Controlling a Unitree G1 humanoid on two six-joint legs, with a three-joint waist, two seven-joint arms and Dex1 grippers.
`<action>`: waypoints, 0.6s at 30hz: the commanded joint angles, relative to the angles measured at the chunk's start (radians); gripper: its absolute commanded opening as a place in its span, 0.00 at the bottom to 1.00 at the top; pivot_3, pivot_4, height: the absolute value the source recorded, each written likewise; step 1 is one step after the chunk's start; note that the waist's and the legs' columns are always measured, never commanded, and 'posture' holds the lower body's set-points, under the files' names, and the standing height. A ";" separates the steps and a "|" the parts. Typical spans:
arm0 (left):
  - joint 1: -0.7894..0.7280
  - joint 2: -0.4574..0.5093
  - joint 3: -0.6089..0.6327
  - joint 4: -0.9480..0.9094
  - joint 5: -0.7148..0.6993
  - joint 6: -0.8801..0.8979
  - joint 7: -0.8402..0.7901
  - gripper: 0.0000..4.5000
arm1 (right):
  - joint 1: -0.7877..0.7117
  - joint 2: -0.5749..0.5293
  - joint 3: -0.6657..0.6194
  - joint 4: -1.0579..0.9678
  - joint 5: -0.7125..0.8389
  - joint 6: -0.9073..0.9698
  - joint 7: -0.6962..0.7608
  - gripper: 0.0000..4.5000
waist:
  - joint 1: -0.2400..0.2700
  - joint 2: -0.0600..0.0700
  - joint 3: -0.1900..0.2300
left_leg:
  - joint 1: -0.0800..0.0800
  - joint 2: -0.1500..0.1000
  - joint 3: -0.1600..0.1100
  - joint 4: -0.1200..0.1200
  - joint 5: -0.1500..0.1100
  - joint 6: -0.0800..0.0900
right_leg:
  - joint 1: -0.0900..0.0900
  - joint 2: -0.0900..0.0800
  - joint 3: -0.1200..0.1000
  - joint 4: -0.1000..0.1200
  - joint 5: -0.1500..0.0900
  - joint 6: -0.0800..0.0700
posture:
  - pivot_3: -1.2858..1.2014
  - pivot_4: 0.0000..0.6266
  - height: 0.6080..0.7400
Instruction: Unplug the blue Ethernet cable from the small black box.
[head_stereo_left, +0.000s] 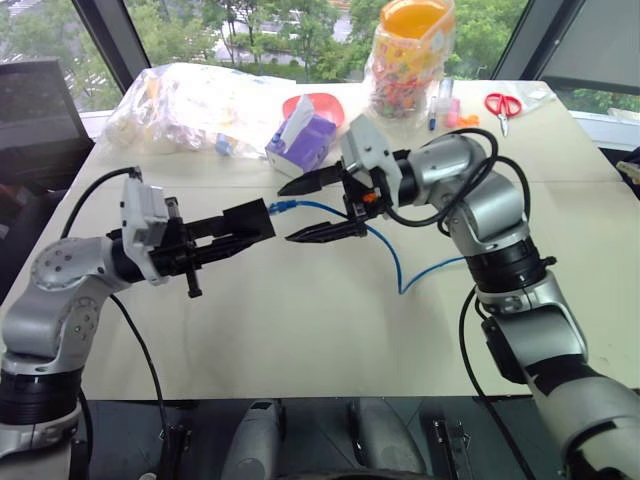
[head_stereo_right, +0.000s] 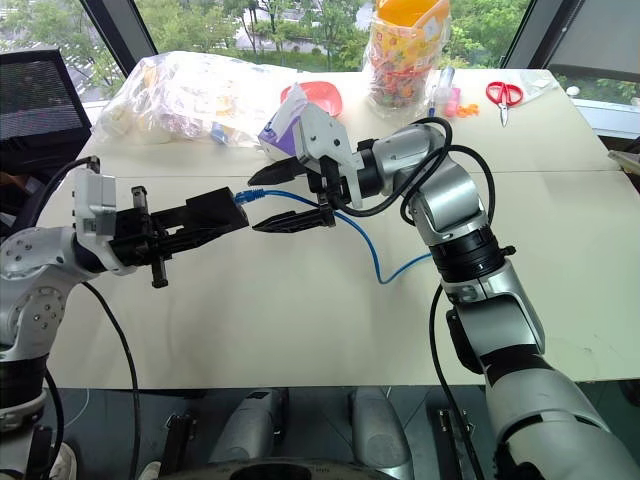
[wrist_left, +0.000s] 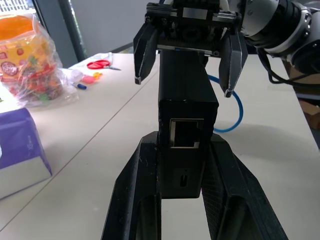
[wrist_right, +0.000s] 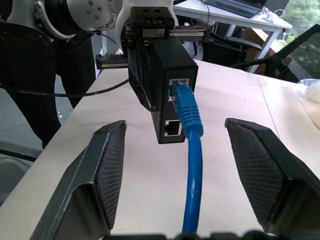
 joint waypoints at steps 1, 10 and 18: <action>0.006 0.011 0.008 -0.039 -0.003 -0.017 -0.009 0.11 | -0.032 0.005 -0.009 -0.015 0.017 -0.007 0.019 0.75 | 0.000 0.000 0.000 | 0.000 0.000 0.000 0.000 0.000 0.000 | 0.000 0.000 0.000 0.000 0.000 0.000 | 0.52 0.24 1.00; 0.015 0.013 0.013 -0.047 -0.004 -0.013 -0.009 0.11 | -0.042 0.013 -0.014 -0.012 0.020 -0.004 0.037 0.58 | 0.000 0.000 0.000 | 0.000 0.000 0.000 0.000 0.000 0.000 | 0.000 0.000 0.000 0.000 0.000 0.000 | 0.52 0.24 1.00; 0.013 0.014 0.014 -0.044 -0.005 -0.011 -0.009 0.11 | -0.044 0.021 -0.010 -0.015 0.022 0.006 0.037 0.58 | 0.000 0.000 0.000 | 0.000 0.000 0.000 0.000 0.000 0.000 | 0.000 0.000 0.000 0.000 0.000 0.000 | 0.52 0.24 1.00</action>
